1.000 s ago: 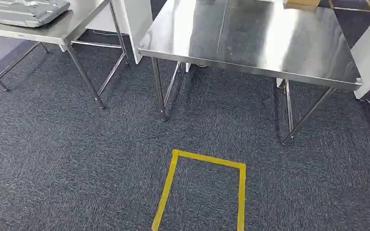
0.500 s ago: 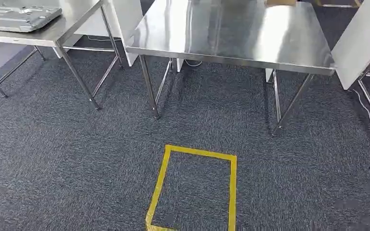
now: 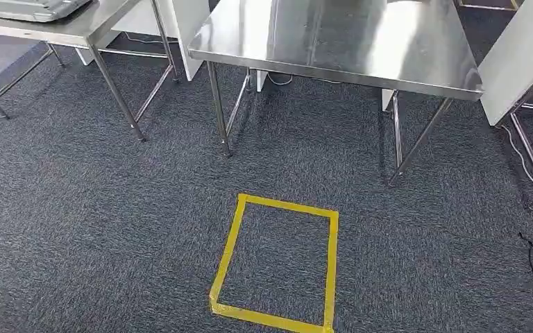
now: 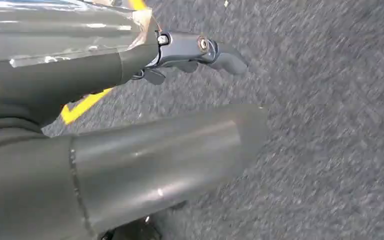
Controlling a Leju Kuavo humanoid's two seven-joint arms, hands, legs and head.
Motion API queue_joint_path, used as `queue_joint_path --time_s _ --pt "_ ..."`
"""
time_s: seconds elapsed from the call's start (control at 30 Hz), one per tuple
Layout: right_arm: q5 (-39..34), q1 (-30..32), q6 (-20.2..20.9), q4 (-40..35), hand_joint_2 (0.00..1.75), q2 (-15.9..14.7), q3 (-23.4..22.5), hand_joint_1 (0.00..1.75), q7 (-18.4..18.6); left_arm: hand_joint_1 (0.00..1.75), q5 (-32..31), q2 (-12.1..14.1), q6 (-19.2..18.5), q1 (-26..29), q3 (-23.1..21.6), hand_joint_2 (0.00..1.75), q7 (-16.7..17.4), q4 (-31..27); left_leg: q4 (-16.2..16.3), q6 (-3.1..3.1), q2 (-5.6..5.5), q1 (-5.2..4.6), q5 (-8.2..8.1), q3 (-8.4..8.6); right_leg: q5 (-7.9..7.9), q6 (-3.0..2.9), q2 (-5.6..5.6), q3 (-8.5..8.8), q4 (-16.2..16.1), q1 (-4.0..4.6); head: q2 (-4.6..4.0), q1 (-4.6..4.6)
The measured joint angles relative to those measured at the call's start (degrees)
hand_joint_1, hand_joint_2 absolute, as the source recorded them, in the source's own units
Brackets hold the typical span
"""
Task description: Take the parts from the cabinet and place them on the table.
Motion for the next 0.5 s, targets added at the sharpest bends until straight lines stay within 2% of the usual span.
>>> queue_joint_path --time_s 0.03,0.07,0.1,0.13,0.17,0.2,0.23,0.27,0.3,0.33,0.4,0.43,0.47,0.5 --pt "0.0 0.0 0.0 0.2 0.0 -0.1 0.2 0.0 0.0 0.0 -0.4 0.8 -0.5 0.0 0.0 0.0 0.2 0.0 0.0 0.5 0.14 -0.1 0.41 -0.55 -2.46 -0.61 0.05 -1.72 4.0 -0.05 0.0 0.31" --pt "0.0 0.0 0.0 0.3 0.0 -0.2 0.5 0.0 -0.1 0.0 -0.7 1.5 -0.9 0.0 0.0 0.0 0.5 0.0 0.1 0.59 0.19 -0.28 0.87 -1.19 -4.87 -0.98 0.07 -3.84 9.2 -0.09 0.0 0.28" --pt "0.0 0.0 0.0 0.6 0.0 -0.3 0.7 0.0 -0.2 0.0 -0.9 1.9 -1.4 0.0 0.0 0.0 0.9 0.0 0.1 0.59 0.16 -0.37 1.16 -1.67 -6.22 -1.03 0.06 -5.2 12.7 -0.12 0.0 0.28" --pt "0.0 0.0 -0.1 0.9 0.0 -0.5 1.1 0.0 -0.3 0.0 -1.1 2.8 -1.8 0.1 0.0 0.0 1.2 0.0 0.2 0.49 -0.1 -0.45 1.52 -2.19 -6.83 -0.69 0.07 -5.79 15.1 -0.12 0.0 0.33" --pt "0.0 0.1 -0.3 1.3 0.0 -0.7 1.4 0.0 -0.4 0.0 -1.6 3.6 -2.3 0.1 -0.1 0.0 1.6 0.0 0.3 0.37 -0.28 -0.52 1.8 -2.51 -6.3 -0.27 0.07 -4.64 14.0 -0.11 0.0 0.28" --pt "0.0 0.1 -0.5 1.6 0.0 -0.9 1.7 0.0 -0.5 0.0 -1.6 4.0 -2.6 0.1 -0.1 0.0 1.8 0.0 0.3 0.29 -0.57 -0.53 1.99 -2.7 -4.99 0.2 0.17 -2.18 10.5 -0.1 0.0 0.28" --pt "0.0 0.0 -0.7 1.9 0.0 -1.0 1.8 0.0 -0.6 0.0 -1.8 4.7 -2.7 0.1 -0.1 0.0 1.9 0.0 0.3 0.16 -0.95 -0.65 2.15 -2.76 -3.04 0.56 0.5 1.5 4.6 -0.09 0.0 0.28" --pt "0.0 0.0 -0.9 2.1 0.0 -1.1 1.9 0.0 -0.7 0.0 -2.0 5.0 -2.8 0.1 -0.2 0.0 2.0 0.0 0.4 0.05 -1.28 -0.68 2.25 -2.77 -1.64 0.52 1.75 4.67 -0.7 -0.08 0.0 0.26" --pt "0.0 0.0 -1.0 2.3 0.0 -1.3 2.2 0.0 -0.7 0.0 -2.0 5.1 -2.8 0.0 -0.2 0.0 2.1 0.0 0.5 -0.16 -1.52 -0.98 2.35 -3.06 -1.79 -0.12 3.53 6.2 -3.9 0.16 0.0 0.26" --pt "0.0 0.0 -1.0 2.6 0.0 -1.3 2.4 0.0 -0.7 0.0 -2.1 5.4 -2.8 -0.1 -0.2 0.0 2.1 0.0 0.8 -0.35 -1.93 -1.18 2.49 -3.37 -1.55 -0.37 2.97 6.5 -4.2 0.03 0.0 0.17" --pt "0.0 0.2 -1.2 2.9 0.0 -1.4 2.5 0.0 -0.7 0.0 -2.1 5.7 -2.8 0.0 -0.3 0.0 2.2 0.0 0.7 -1.05 -2.59 -0.85 2.97 -3.8 -1.33 -0.72 2.24 6.2 -4.0 0.23 0.0 0.26" --pt "0.0 0.2 -1.4 3.1 0.0 -1.4 2.6 0.0 -0.5 0.0 -2.1 5.6 -2.5 0.1 -0.3 0.0 2.0 0.0 0.7 -1.39 -2.93 -0.82 3.16 -3.91 -1.05 -1.17 1.87 6.21 -4.3 0.02 0.0 0.24" --pt "0.0 0.1 -1.7 3.2 0.0 -1.1 2.6 0.0 -0.1 0.0 -2.1 5.4 -1.7 0.1 -0.3 0.0 1.4 0.0 0.7 -1.54 -3.27 -0.7 3.12 -4.07 -0.69 -1.63 1.37 6.48 -4.8 -1.2 0.0 0.31" --pt "0.0 0.1 -1.9 3.3 0.0 -1.2 2.5 0.0 0.2 0.0 -2.0 4.3 -0.9 0.1 -0.3 0.0 0.6 0.0 2.5 -1.91 -2.31 -0.6 1.44 -4.87 -0.42 -1.86 0.83 6.47 -5.0 -1.09 0.0 0.11"
